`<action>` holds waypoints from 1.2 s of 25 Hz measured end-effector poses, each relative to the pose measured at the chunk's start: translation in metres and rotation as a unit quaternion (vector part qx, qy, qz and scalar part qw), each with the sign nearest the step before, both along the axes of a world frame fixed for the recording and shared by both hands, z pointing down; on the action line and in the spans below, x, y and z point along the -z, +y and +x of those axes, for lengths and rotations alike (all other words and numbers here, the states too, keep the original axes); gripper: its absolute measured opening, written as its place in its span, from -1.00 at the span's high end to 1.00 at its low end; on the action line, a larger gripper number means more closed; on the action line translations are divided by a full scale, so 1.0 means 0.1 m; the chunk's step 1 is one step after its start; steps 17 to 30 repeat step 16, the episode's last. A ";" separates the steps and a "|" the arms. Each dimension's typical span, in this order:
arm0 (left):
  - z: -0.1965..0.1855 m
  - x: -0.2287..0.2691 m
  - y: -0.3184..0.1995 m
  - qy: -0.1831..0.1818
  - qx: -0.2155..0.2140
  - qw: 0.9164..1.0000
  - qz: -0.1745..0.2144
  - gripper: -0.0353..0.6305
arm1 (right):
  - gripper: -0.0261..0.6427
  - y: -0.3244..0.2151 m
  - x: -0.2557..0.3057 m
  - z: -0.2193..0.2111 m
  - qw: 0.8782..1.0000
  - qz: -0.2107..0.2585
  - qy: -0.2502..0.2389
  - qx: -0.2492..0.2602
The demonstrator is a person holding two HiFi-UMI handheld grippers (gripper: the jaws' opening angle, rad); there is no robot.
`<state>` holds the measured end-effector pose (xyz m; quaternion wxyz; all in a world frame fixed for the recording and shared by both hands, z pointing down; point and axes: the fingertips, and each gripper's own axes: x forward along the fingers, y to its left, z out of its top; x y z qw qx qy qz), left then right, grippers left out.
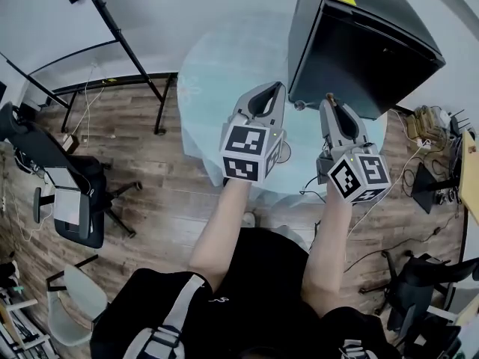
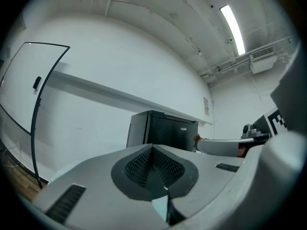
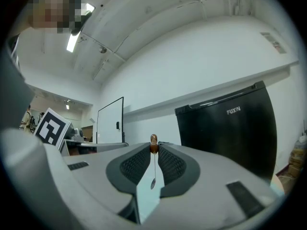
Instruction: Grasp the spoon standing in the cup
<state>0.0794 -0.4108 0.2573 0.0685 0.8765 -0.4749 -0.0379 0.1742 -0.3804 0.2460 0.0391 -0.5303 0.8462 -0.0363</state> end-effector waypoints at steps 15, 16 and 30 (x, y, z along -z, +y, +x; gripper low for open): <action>0.11 -0.04 0.04 -0.002 -0.012 1.000 -0.001 0.86 | 0.77 0.06 -0.03 0.04 1.000 0.003 0.006 -0.003; 0.11 -0.05 0.04 -0.002 -0.012 1.000 -0.001 0.86 | 0.77 0.05 -0.03 0.04 1.000 0.003 0.006 -0.003; 0.11 -0.05 0.04 -0.002 -0.012 1.000 -0.001 0.86 | 0.77 0.05 -0.03 0.04 1.000 0.003 0.006 -0.003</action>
